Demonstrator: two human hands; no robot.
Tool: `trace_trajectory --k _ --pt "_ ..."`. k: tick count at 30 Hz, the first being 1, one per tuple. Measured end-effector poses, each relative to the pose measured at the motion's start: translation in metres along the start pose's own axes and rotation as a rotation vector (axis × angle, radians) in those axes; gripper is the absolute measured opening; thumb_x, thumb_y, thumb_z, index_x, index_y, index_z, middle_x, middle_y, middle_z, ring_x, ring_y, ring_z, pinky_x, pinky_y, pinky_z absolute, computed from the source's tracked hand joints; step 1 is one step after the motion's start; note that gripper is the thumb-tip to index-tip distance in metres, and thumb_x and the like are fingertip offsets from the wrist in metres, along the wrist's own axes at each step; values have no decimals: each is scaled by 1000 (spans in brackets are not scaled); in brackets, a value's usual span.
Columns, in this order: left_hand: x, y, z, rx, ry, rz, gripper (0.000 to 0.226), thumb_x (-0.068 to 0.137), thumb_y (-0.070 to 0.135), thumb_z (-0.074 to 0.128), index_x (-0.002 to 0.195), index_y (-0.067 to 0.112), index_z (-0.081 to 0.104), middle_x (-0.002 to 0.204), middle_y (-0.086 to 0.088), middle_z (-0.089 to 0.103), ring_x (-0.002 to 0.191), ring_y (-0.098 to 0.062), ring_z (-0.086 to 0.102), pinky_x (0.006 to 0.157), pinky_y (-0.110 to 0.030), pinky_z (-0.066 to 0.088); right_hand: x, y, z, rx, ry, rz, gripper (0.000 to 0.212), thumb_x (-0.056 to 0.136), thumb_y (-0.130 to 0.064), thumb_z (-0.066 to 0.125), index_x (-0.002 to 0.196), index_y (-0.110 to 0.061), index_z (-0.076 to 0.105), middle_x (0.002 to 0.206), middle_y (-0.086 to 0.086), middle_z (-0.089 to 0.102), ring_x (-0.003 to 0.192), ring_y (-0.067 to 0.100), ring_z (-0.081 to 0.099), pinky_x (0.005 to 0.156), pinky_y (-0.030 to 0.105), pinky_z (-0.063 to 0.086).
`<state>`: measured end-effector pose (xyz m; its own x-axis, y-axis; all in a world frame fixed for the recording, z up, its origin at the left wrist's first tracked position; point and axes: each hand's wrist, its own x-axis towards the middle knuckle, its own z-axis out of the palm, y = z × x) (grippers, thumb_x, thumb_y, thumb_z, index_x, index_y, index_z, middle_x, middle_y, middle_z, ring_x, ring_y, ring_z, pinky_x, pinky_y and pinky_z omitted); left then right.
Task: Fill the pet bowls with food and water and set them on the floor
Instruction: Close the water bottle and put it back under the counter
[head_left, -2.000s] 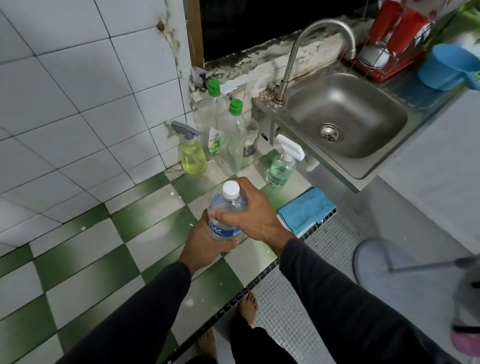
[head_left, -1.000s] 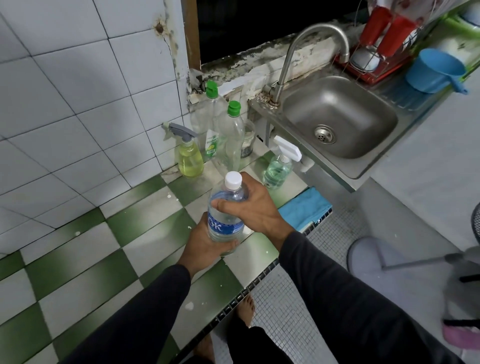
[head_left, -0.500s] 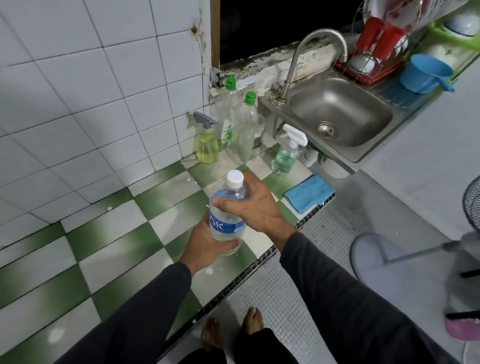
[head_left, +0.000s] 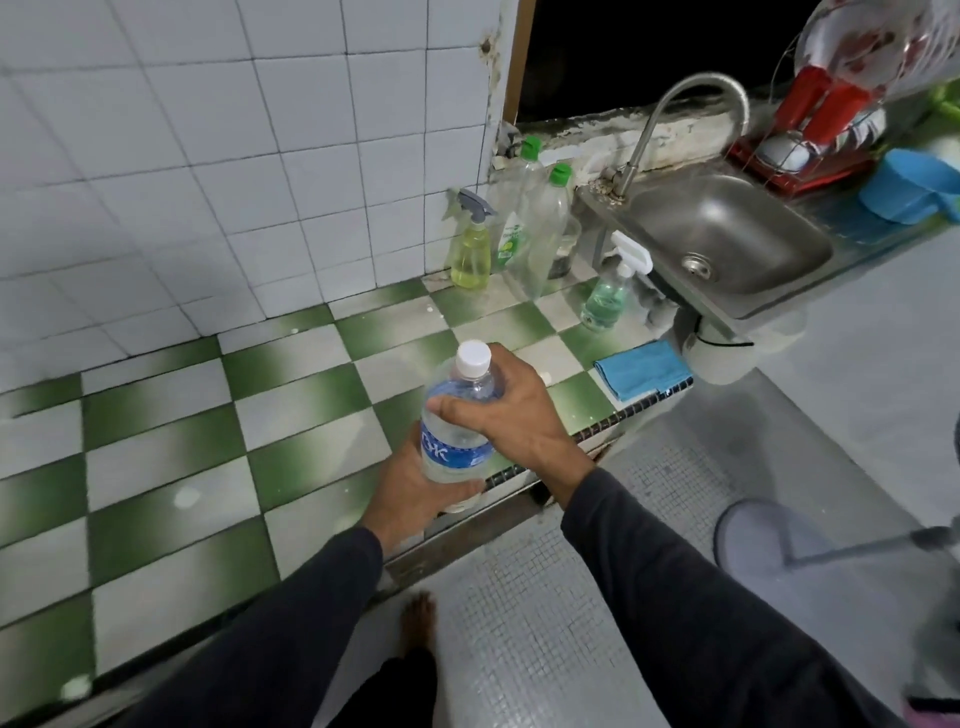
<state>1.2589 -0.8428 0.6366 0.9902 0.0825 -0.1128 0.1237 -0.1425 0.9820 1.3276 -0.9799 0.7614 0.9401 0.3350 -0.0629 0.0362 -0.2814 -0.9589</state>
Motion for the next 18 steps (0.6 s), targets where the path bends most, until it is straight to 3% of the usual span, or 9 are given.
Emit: trace_trajectory --k 5,9,12,18 --pt "-66 -12 1 -8 90 -9 78 59 53 98 127 47 60 120 20 73 108 -4 71 87 -24 60 -56 0 19 15 -91 -6 49 65 -39 91 105 -26 67 99 -6 74 92 12 72 85 37 61" --pt "-120 -25 -1 -29 125 -23 85 61 49 99 134 46 56 127 17 71 113 -7 70 93 -30 58 -100 -1 39 5 -142 -35 47 66 -37 92 104 -28 65 96 -10 73 89 5 71 71 15 56" --pt "-159 -33 -8 -42 146 -49 88 62 44 100 137 42 54 129 12 71 116 -12 69 98 -40 57 -129 -2 57 1 -192 -27 50 64 -42 91 103 -27 65 98 -8 73 89 7 71 74 22 59" --pt "-227 -48 -33 -13 178 -85 90 63 45 100 139 40 53 128 13 71 115 -11 70 96 -38 59 -179 -2 99 -6 -250 -41 53 64 -45 92 105 -29 63 101 -8 72 92 8 70 80 28 60"
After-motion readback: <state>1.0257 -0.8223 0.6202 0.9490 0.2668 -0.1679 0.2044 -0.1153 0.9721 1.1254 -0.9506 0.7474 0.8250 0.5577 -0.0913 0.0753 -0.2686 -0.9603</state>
